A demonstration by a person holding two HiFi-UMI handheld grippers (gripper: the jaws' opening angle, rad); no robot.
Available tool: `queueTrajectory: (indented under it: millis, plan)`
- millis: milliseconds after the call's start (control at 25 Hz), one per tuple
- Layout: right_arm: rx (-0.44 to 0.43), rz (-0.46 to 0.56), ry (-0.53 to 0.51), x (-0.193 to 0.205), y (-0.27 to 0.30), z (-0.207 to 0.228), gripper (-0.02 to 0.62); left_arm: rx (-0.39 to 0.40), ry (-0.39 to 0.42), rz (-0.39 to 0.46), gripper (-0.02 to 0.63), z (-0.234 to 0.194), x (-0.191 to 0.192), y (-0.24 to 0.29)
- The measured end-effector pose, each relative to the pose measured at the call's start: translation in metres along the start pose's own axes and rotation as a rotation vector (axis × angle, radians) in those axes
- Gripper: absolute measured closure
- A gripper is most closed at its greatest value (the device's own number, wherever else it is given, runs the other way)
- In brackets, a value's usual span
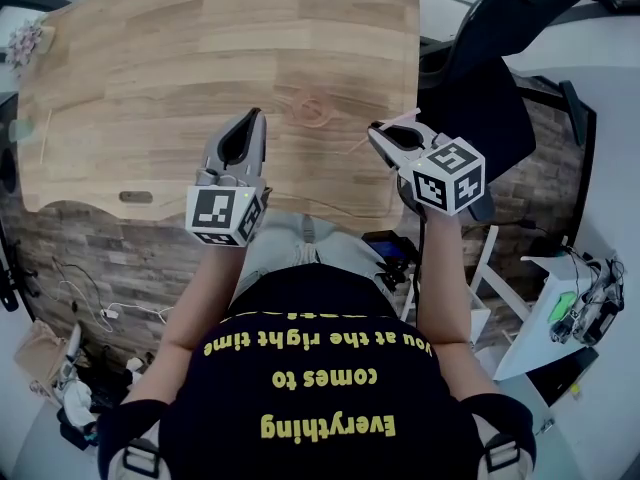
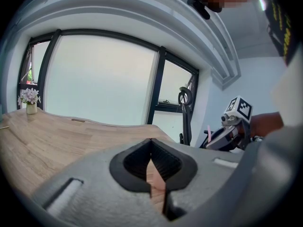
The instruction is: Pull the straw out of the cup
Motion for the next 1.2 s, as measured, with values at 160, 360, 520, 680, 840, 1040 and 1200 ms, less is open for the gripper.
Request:
queueTrajectory:
  millis: [160, 360, 520, 680, 840, 1040, 1200]
  plan:
    - [-0.037, -0.061, 0.021, 0.009, 0.009, 0.0, 0.558, -0.001, -0.003, -0.003, 0.606, -0.001, 0.002, 0.002]
    - [-0.086, -0.138, 0.041, 0.019, 0.016, -0.003, 0.558, 0.003, 0.001, -0.002, 0.606, -0.001, -0.001, 0.006]
    - [-0.101, -0.216, 0.055, 0.03, 0.024, 0.0, 0.559, 0.005, 0.001, -0.005, 0.606, 0.001, 0.0, 0.007]
    - [-0.076, -0.282, 0.034, 0.04, 0.031, 0.006, 0.558, 0.004, 0.001, -0.013, 0.606, 0.001, 0.003, 0.006]
    - [-0.06, -0.31, 0.048, 0.046, 0.036, 0.014, 0.558, 0.002, -0.005, -0.018, 0.606, 0.002, 0.004, 0.006]
    - [-0.044, -0.313, 0.069, 0.051, 0.042, 0.024, 0.558, 0.002, -0.007, -0.019, 0.606, 0.003, 0.004, 0.007]
    - [-0.033, -0.302, 0.081, 0.052, 0.047, 0.029, 0.557, 0.001, -0.007, -0.024, 0.606, 0.002, 0.007, 0.007]
Point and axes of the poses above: the fingertips, and each gripper's own axes: y forward along the fingers, z to its right, x out of its underside, the point moved 5 cm from there along -y, backward along the fingers, and after that the axes turned 4 degrees about z, right-handed, at the moved point
